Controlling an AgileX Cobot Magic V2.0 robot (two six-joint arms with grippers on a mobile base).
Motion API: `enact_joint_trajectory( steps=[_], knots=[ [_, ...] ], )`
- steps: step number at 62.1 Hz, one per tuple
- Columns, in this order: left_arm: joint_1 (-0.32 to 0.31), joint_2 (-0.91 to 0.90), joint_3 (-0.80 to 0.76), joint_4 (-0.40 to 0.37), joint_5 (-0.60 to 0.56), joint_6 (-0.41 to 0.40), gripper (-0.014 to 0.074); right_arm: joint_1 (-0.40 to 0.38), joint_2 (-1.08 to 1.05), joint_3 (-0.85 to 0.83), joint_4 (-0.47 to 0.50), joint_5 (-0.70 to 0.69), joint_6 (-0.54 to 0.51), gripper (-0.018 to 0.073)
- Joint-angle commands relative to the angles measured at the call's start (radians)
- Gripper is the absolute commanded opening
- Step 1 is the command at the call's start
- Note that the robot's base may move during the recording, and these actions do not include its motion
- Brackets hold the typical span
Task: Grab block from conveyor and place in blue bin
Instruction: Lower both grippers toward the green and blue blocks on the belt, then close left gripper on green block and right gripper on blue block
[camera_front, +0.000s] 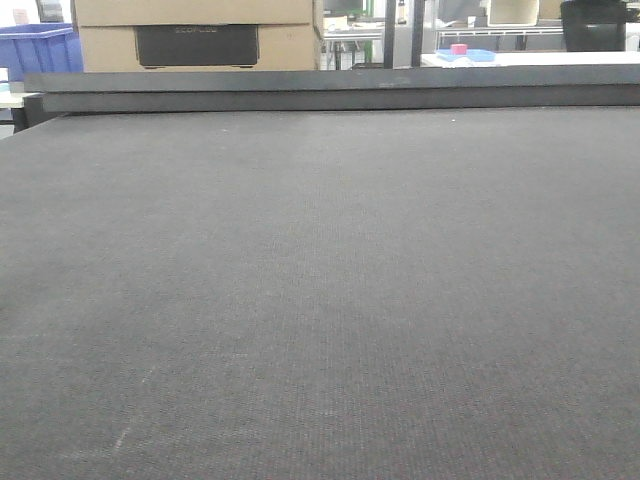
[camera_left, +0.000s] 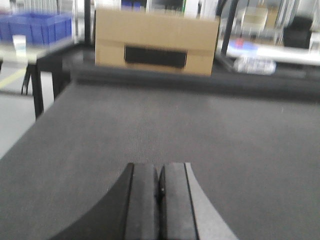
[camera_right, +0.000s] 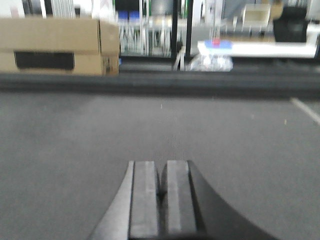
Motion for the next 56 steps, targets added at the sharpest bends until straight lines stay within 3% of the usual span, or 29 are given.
enact_joint_trajectory(
  steps=[1, 13, 17, 28, 45, 49, 56],
  knots=[
    [0.002, 0.128, -0.100, -0.001, 0.093, -0.001, -0.0111, -0.004, 0.110, -0.082, -0.004, 0.079, -0.002, -0.0167],
    [0.002, 0.432, -0.323, -0.021, 0.398, -0.001, -0.0111, -0.004, 0.429, -0.294, 0.001, 0.376, -0.002, -0.0167],
    [0.002, 0.511, -0.360, -0.021, 0.440, -0.001, -0.0111, -0.004, 0.522, -0.355, 0.001, 0.448, -0.002, -0.0167],
    [0.002, 0.662, -0.378, -0.032, 0.442, -0.001, -0.0111, -0.004, 0.717, -0.465, 0.002, 0.533, -0.002, -0.0167],
    [0.002, 0.822, -0.378, -0.032, 0.442, -0.001, -0.0111, -0.004, 0.953, -0.483, 0.002, 0.588, 0.046, -0.0167],
    [0.002, 0.844, -0.378, -0.032, 0.448, -0.001, -0.0111, -0.006, 1.019, -0.485, 0.002, 0.588, 0.046, -0.0141],
    [0.002, 0.873, -0.378, -0.032, 0.451, -0.001, -0.0111, -0.006, 1.119, -0.511, 0.002, 0.586, 0.048, -0.0005]
  ],
)
